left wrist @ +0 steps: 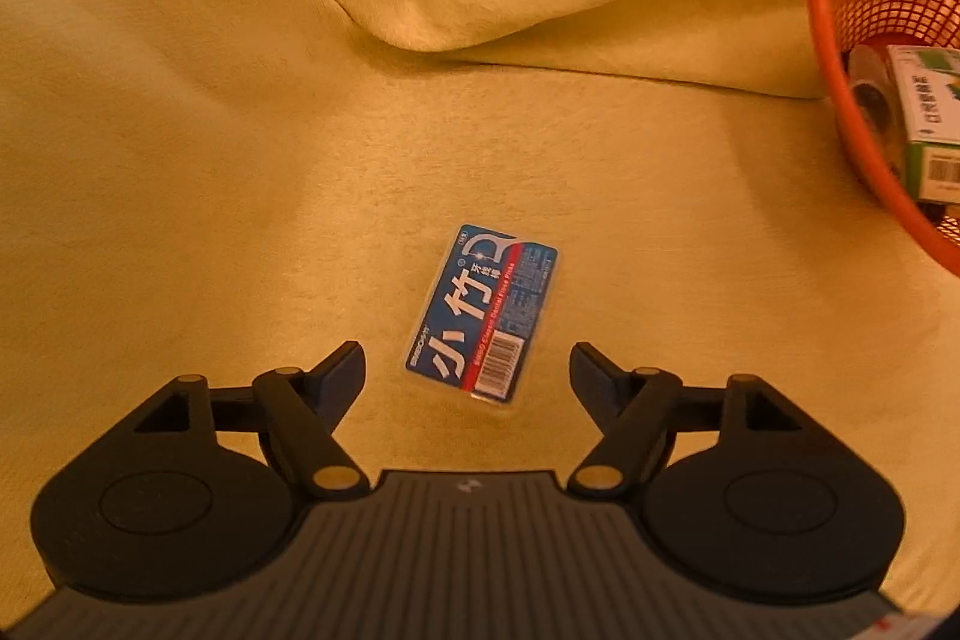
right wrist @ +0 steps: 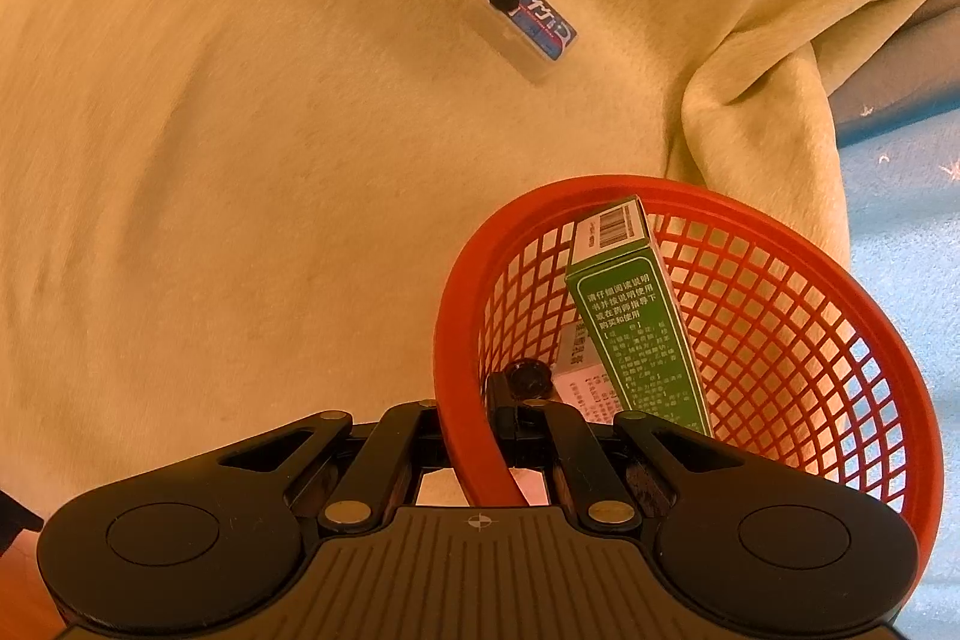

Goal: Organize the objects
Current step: 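Move the left gripper to the blue toothpick case and grasp it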

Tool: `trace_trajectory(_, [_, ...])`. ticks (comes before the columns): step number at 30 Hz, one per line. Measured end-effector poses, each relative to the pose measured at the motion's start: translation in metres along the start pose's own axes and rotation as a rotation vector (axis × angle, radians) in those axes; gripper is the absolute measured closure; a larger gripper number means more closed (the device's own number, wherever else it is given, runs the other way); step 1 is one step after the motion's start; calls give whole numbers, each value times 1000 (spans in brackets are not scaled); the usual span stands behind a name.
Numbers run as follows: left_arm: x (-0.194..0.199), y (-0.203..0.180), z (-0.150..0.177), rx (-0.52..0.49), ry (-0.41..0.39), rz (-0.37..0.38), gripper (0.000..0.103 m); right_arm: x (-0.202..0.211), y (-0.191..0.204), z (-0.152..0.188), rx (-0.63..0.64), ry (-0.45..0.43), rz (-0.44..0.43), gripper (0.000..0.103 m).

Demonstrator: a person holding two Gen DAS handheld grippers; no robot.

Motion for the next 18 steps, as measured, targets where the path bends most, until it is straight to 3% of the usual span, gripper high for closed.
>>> trace_trajectory(11, [-35, -1, -12, -45, 25, 38, 32, 0, -2, 1, -16, -12, -6, 103])
trace_trajectory(18, [-45, 1, -16, -46, 46, 53, 38, -2, -3, 0, -23, -14, -10, 103])
Point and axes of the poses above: each gripper's, at about its wrist camera, not at the fingertips, and x roughly against the way its jaws point, y to its left, z to its underside, the point moved 4 cm from there along -x, roughly the way its jaws point, and after that the axes turned 5 degrees about y, right-handed, at the moved point
